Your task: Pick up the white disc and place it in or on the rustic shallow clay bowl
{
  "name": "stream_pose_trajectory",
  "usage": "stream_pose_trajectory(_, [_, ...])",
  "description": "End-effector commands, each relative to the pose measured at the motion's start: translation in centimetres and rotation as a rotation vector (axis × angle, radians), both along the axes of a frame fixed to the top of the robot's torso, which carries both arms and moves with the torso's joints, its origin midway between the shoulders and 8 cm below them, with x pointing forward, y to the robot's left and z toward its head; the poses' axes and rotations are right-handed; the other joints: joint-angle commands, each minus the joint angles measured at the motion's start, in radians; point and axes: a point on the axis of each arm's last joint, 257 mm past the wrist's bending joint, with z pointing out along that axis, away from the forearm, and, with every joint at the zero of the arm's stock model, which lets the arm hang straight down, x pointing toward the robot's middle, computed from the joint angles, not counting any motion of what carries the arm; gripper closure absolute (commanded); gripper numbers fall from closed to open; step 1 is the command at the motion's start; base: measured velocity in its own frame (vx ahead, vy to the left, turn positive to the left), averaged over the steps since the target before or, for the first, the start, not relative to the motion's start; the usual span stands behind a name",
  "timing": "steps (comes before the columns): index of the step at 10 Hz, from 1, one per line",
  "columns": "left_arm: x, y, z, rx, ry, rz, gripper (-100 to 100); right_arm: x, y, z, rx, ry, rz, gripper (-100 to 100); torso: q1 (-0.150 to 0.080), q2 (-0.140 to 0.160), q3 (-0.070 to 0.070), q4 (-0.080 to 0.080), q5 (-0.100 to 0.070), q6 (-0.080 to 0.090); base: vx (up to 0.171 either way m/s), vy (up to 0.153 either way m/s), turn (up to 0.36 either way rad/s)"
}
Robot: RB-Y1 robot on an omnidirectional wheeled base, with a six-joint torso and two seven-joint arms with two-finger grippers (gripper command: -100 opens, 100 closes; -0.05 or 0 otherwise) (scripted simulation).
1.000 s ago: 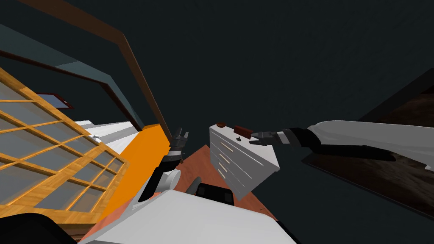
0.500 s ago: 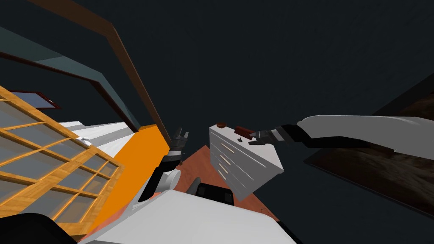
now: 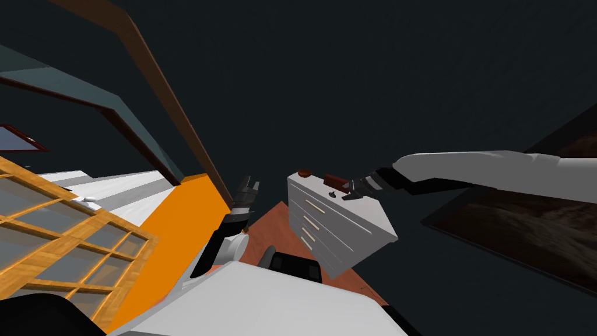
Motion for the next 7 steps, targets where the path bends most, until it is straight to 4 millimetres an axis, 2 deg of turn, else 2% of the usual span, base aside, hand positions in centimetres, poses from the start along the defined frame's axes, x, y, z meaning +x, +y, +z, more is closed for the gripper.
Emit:
stream_pose_trajectory(1, [0.0,0.0,0.0,0.0,0.0,0.0,0,0.4,-0.7,-0.6,-0.076,0.016,0.008,-100,0.0,0.0,0.0,0.0,0.0,0.0,0.063,0.059,-0.068])
stream_pose_trajectory(2, [0.0,0.0,0.0,0.0,0.0,0.0,0,0.5,-0.2,-0.7,-0.098,0.022,0.027,-100,-0.001,-0.001,-0.001,0.0,0.0,0.0,0.057,0.046,-0.049])
stream_pose_trajectory(3, [0.0,0.0,0.0,0.0,0.0,0.0,0,0.8,-1.0,-1.2,-0.154,0.033,0.028,-100,-0.002,-0.001,-0.001,0.0,0.0,0.0,0.04,0.054,-0.082])
stream_pose_trajectory(4, [0.0,0.0,0.0,0.0,0.0,0.0,0,0.9,-0.6,-1.3,-0.168,0.037,0.041,-100,-0.002,0.0,0.0,0.0,-0.001,0.0,0.042,0.049,-0.056])
stream_pose_trajectory(7, [0.0,0.0,0.0,0.0,0.0,0.0,0,1.5,-1.5,-2.3,-0.29,0.065,0.063,-100,-0.001,0.0,0.0,0.0,-0.001,0.0,0.048,0.062,-0.067])
